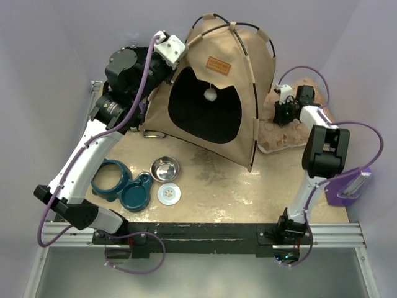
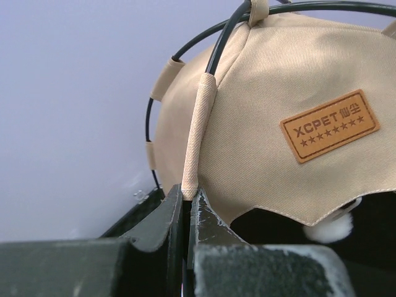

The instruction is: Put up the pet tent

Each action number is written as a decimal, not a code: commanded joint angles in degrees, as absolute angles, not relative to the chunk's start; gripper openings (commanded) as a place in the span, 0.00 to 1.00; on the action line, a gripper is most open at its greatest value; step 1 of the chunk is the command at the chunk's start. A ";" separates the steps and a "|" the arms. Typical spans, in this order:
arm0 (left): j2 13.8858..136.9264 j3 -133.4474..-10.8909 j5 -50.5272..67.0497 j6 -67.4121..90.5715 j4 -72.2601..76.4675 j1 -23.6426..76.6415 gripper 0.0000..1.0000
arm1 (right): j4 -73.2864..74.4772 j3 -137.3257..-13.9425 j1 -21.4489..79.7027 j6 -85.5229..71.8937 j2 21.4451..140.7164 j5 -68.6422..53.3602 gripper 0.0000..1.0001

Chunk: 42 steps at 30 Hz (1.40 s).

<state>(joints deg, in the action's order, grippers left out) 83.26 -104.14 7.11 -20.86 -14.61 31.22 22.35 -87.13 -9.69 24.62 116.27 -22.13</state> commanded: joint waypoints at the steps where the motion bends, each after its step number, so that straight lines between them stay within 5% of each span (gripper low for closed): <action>1: 82.00 -108.81 0.79 -22.24 -2.03 30.85 0.00 | 26.90 -76.75 -8.71 21.46 103.47 -32.16 0.00; 7: 85.60 -112.32 0.44 -20.13 4.29 30.76 0.00 | 21.65 -60.23 -5.90 8.13 87.74 -38.12 0.00; 12: 89.55 -114.34 0.88 -17.58 8.78 30.94 0.00 | 22.76 -61.78 -0.44 4.84 80.51 -37.89 0.00; 13: 90.17 -114.61 0.53 -17.49 9.57 30.76 0.00 | 23.55 -63.35 1.13 5.79 80.33 -37.88 0.10; 14: 90.70 -115.13 0.27 -17.49 9.93 30.85 0.00 | 23.55 -65.46 1.06 7.11 80.25 -36.05 0.33; 16: 90.88 -115.40 -1.56 -17.67 11.07 30.85 0.00 | 21.02 -68.63 1.05 10.35 80.07 -25.38 0.98; 20: 90.97 -115.40 -1.76 -18.37 12.65 30.76 0.00 | 15.30 -69.00 0.62 23.69 83.83 -10.83 0.99; 31: 92.02 -114.00 -3.34 -19.77 12.83 30.76 0.00 | 19.78 -66.63 0.18 41.38 107.56 -5.90 0.98; 32: 92.02 -113.82 -3.43 -19.95 12.83 30.67 0.00 | 19.34 -65.75 0.26 42.27 108.80 -4.84 0.93; 34: 92.20 -113.73 -3.78 -20.30 13.27 30.67 0.00 | 20.82 -64.78 0.18 44.03 109.69 -4.22 0.63; 36: 92.37 -113.91 -4.04 -20.65 14.06 30.50 0.00 | 24.94 -65.30 0.52 43.77 108.64 -5.79 0.11; 37: 92.37 -113.91 -4.30 -20.65 15.02 30.41 0.00 | 27.40 -65.74 1.05 43.42 107.68 -7.28 0.00; 42: 93.51 -114.96 -4.22 -20.04 18.54 30.50 0.00 | 42.25 -66.27 9.90 41.66 98.19 -19.14 0.00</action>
